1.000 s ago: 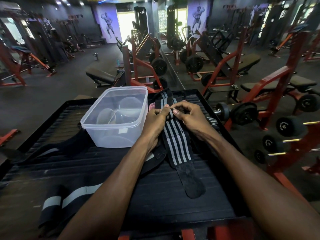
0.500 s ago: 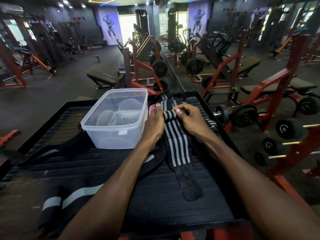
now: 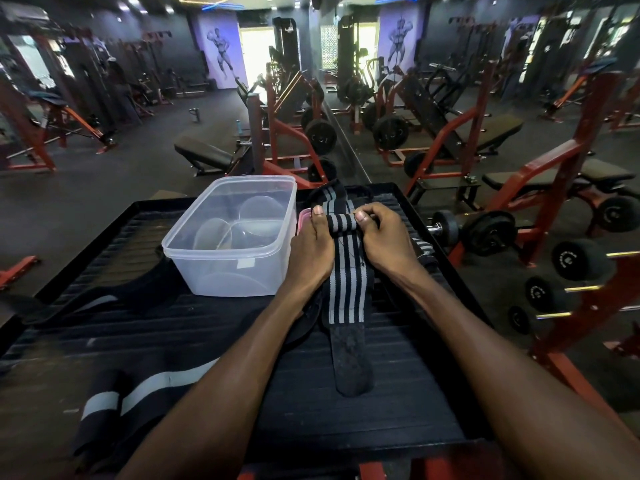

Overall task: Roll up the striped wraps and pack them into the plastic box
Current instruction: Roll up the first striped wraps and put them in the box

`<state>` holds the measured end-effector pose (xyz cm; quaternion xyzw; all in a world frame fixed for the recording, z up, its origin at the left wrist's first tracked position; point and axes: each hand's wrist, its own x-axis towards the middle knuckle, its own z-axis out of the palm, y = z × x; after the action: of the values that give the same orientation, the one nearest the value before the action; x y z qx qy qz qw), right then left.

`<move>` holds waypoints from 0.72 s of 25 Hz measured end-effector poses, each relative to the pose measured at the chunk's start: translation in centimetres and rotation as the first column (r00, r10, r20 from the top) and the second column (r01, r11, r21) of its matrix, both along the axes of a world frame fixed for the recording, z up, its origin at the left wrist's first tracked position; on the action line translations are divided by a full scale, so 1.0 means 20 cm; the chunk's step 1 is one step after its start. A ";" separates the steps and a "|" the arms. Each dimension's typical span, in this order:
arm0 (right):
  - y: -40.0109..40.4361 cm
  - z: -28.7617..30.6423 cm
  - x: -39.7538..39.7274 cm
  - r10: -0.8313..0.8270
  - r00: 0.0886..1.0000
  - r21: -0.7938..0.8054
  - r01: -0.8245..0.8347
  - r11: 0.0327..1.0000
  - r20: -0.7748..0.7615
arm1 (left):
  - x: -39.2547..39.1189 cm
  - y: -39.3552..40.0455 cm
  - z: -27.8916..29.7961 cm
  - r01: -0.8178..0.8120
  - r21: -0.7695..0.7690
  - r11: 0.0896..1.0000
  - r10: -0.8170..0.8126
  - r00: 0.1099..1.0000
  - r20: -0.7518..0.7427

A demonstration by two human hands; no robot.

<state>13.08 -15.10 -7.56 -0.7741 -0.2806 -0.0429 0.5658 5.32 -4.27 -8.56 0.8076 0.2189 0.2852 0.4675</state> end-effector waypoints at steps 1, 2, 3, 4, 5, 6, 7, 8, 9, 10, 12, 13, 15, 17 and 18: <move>0.00 0.01 0.00 -0.014 1.000 0.005 0.014 1.000 0.007 | 0.00 0.00 0.00 -0.002 0.008 1.000 0.002 1.000 -0.003; -0.01 0.01 0.00 -0.025 1.000 0.022 0.025 0.999 -0.001 | -0.01 0.00 0.00 -0.004 0.012 1.000 0.004 1.000 -0.009; -0.01 0.02 0.01 -0.029 0.999 0.050 0.029 0.998 -0.019 | -0.01 0.00 0.00 -0.003 0.013 1.000 0.004 1.000 -0.016; -0.01 0.02 0.01 -0.029 0.999 0.081 0.033 0.996 -0.044 | -0.01 0.01 0.00 -0.005 0.017 1.000 0.005 1.000 -0.021; -0.02 0.02 0.01 -0.032 0.997 0.109 0.040 0.993 -0.068 | -0.01 0.01 0.00 -0.004 0.023 1.000 0.005 1.000 -0.028; -0.02 0.02 0.01 -0.044 0.995 0.131 0.055 0.990 -0.086 | 0.00 0.01 0.00 -0.003 0.028 1.000 0.004 0.999 -0.032; -0.02 0.02 0.01 -0.059 0.994 0.151 0.073 0.986 -0.097 | 0.00 0.02 -0.01 -0.006 0.034 0.999 0.007 1.000 -0.030; -0.02 0.03 0.01 -0.074 0.991 0.176 0.093 0.980 -0.111 | 0.00 0.03 -0.02 -0.014 0.036 0.999 0.015 0.999 -0.029; -0.03 0.04 0.01 -0.086 0.986 0.219 0.117 0.969 -0.144 | 0.00 0.04 -0.03 -0.024 0.032 0.999 0.025 0.999 -0.037; -0.04 0.05 0.03 -0.098 0.974 0.267 0.151 0.952 -0.203 | 0.00 0.05 -0.04 -0.030 0.032 0.999 0.031 0.998 -0.050; -0.07 0.07 0.08 -0.085 0.932 0.343 0.213 0.915 -0.351 | -0.01 0.06 -0.04 -0.023 0.087 0.996 0.032 0.994 -0.100; -0.08 0.08 0.10 -0.043 0.909 0.365 0.209 0.907 -0.414 | -0.02 0.06 -0.04 -0.025 0.139 0.990 0.044 0.990 -0.134; -0.09 0.08 0.11 0.051 0.879 0.351 0.136 0.926 -0.474 | -0.02 0.04 -0.02 -0.027 0.191 0.981 0.052 0.990 -0.128; -0.07 0.08 0.07 0.098 0.896 0.248 0.014 0.969 -0.434 | -0.01 0.03 -0.01 -0.018 0.099 0.995 0.021 0.999 -0.034; -0.07 0.08 0.05 0.121 0.907 0.199 -0.042 0.979 -0.404 | -0.01 0.02 0.01 -0.002 0.001 1.000 0.002 1.000 0.016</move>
<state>14.01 -16.44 -6.05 -0.6968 -0.1812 0.1199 0.6835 5.11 -3.87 -8.30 0.8052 0.2160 0.2922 0.4687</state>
